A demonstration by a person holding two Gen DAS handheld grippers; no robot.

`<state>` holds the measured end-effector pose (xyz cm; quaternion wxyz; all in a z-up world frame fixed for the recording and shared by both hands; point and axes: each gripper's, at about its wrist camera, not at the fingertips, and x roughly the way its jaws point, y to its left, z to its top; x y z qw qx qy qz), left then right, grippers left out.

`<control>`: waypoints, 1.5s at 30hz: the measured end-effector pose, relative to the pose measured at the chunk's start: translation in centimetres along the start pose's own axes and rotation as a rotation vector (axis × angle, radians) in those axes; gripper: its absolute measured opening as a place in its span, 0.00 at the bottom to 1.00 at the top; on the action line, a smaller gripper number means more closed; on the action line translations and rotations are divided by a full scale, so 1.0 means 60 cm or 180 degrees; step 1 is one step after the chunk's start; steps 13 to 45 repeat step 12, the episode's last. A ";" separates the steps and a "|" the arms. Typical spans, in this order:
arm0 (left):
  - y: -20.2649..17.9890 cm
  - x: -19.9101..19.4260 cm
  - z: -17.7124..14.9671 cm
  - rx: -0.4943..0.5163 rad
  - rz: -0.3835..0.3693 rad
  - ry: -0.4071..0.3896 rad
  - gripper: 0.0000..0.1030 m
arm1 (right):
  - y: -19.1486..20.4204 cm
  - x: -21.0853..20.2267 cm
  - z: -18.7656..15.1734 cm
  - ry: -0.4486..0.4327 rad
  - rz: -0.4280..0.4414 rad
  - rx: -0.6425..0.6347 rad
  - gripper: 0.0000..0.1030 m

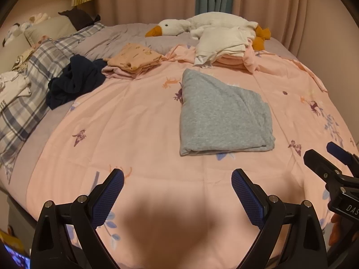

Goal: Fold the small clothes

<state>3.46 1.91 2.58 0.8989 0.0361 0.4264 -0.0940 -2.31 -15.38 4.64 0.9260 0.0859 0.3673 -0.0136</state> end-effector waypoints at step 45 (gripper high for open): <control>0.002 -0.003 0.005 -0.0046 0.0003 -0.0028 0.93 | 0.006 -0.003 -0.002 -0.0006 0.0019 0.0029 1.00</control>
